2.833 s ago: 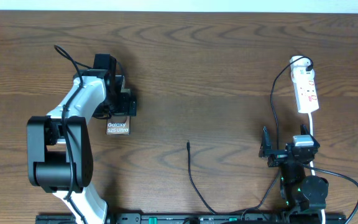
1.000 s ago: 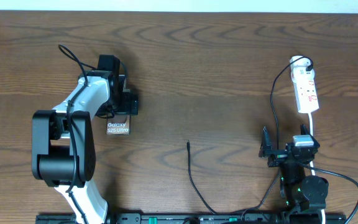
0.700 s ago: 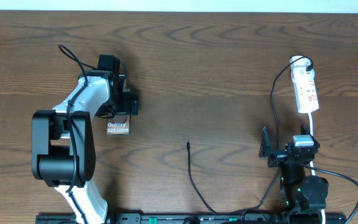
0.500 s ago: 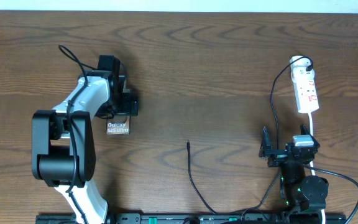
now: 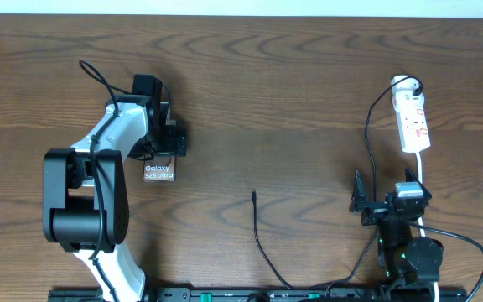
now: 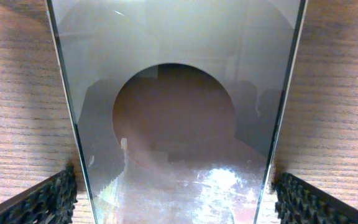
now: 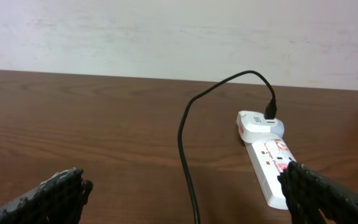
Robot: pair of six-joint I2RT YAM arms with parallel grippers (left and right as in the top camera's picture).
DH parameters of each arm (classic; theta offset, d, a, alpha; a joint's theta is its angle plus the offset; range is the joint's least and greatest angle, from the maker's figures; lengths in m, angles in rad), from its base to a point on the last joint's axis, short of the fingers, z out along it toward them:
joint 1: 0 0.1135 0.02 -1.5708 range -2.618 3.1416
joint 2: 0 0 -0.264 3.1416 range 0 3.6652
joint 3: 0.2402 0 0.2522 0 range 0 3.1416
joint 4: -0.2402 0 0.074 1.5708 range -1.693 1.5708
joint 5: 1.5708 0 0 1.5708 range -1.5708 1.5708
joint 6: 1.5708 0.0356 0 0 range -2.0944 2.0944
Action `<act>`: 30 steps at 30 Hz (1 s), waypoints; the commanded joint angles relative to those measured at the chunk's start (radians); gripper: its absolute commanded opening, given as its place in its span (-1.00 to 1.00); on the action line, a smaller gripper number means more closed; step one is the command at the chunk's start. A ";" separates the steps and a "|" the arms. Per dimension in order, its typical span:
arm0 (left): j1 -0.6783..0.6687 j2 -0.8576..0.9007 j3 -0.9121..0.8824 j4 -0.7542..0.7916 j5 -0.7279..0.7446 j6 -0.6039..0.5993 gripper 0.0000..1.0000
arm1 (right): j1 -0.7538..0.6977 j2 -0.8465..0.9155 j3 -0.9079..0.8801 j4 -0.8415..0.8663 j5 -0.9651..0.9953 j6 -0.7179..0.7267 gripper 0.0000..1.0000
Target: Plug charger to phone and switch on socket
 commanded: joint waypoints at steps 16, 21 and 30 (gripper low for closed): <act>-0.001 0.041 -0.011 -0.012 0.014 -0.015 0.80 | 0.012 -0.006 -0.002 -0.004 0.008 -0.012 0.98; -0.001 0.041 -0.011 -0.012 0.014 -0.015 0.79 | 0.012 -0.006 -0.002 -0.004 0.008 -0.012 0.98; -0.001 0.041 -0.011 -0.013 0.014 -0.016 0.80 | 0.012 -0.006 -0.002 -0.004 0.008 -0.012 0.99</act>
